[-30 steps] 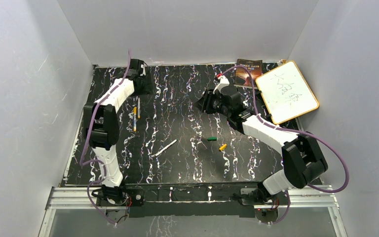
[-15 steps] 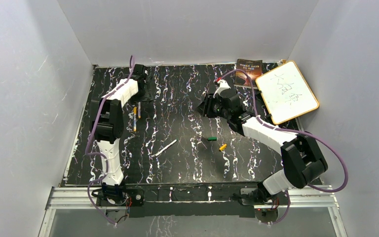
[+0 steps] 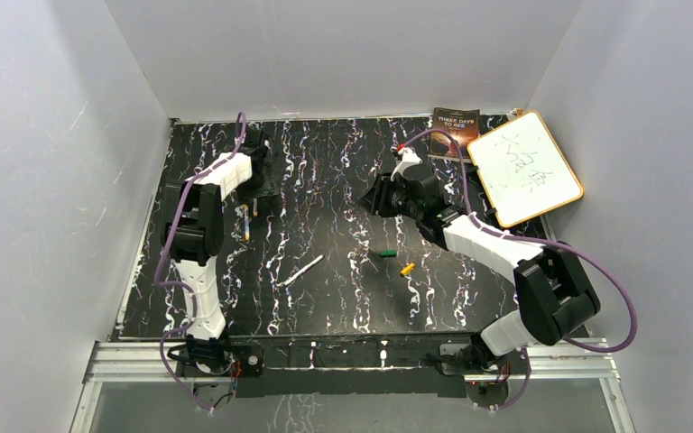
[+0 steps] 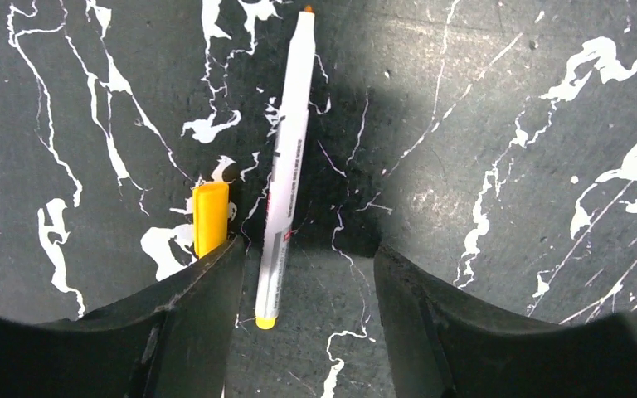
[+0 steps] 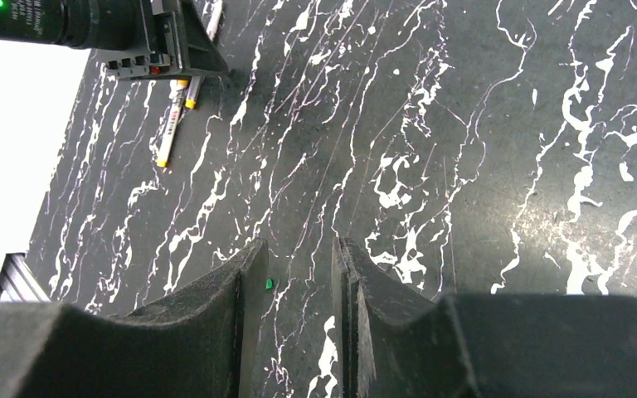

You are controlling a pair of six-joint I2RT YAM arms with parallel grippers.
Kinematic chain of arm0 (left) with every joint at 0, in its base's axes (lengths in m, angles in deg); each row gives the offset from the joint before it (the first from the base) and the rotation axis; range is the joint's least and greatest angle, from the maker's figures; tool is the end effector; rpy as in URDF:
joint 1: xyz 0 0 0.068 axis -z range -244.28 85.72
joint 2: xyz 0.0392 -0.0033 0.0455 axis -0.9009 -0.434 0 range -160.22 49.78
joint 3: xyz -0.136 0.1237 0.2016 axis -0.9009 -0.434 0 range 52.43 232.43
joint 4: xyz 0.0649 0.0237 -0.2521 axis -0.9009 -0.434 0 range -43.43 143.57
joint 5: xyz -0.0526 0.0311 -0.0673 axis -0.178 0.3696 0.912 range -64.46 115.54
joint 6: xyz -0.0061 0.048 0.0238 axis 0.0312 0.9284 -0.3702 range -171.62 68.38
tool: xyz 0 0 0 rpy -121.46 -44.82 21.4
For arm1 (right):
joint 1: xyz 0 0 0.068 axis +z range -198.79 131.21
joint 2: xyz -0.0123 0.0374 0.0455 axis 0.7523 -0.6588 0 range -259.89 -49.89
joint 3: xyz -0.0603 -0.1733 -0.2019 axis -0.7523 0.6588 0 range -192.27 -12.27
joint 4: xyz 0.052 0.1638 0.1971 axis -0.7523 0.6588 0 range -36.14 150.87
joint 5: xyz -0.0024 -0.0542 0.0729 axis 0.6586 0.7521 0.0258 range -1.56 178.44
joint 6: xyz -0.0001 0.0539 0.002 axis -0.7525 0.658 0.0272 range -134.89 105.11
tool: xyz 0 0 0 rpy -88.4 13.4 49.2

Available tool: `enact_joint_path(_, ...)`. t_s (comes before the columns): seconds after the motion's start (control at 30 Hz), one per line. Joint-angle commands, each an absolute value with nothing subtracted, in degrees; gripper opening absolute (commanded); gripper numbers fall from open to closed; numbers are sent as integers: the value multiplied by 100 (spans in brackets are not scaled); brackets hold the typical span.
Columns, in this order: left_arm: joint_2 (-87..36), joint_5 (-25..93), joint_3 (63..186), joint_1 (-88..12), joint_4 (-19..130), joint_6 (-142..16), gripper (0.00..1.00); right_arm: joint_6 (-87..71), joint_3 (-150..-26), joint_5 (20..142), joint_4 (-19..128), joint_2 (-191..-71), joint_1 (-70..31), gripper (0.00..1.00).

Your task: Insert the pens into the pen caps

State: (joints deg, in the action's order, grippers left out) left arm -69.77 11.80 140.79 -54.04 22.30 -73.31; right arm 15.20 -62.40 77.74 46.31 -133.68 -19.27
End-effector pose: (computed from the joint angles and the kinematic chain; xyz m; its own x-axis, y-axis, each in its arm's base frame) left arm 0.4354 -0.0702 0.1714 -0.8347 -0.2141 -0.5074 -0.2625 0.9646 0.0247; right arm 0.2809 0.1666 0.2421 -0.6469 0.1997 -0.7360 -0.3525 0.7775 0.5208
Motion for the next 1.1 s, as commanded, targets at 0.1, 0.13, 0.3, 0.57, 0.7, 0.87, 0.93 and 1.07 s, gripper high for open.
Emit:
enact_joint_path(0.1,-6589,1511,13681,-5409,1991,-7353,43,1482,-6160,7803,4422,-13065,-1952,32)
enact_joint_path(0.13,-6541,1539,13596,-5413,2005,-7358,39,1477,-6163,7807,4423,-13061,-1953,32)
enact_joint_path(0.3,-6390,1455,13252,-5404,2155,-7283,13,1507,-6167,7786,4404,-13088,-1952,32)
enact_joint_path(0.57,-6353,1856,13198,-5407,2403,-6916,0,1563,-6155,7746,4376,-13144,-1953,32)
enact_joint_path(0.7,-5582,2754,12704,-5404,3406,-6806,0,1649,-6201,7692,4347,-13190,-1969,32)
enact_joint_path(0.87,-5076,3280,12535,-5391,3843,-6757,0,1827,-6359,7551,4322,-13399,-2005,32)
enact_joint_path(0.93,-4906,3566,12444,-5394,4057,-6753,0,1870,-6445,7535,4323,-13416,-2005,32)
enact_joint_path(1.07,-4679,4299,12413,-5394,4385,-6793,0,1886,-6535,7578,4306,-13341,-2013,32)
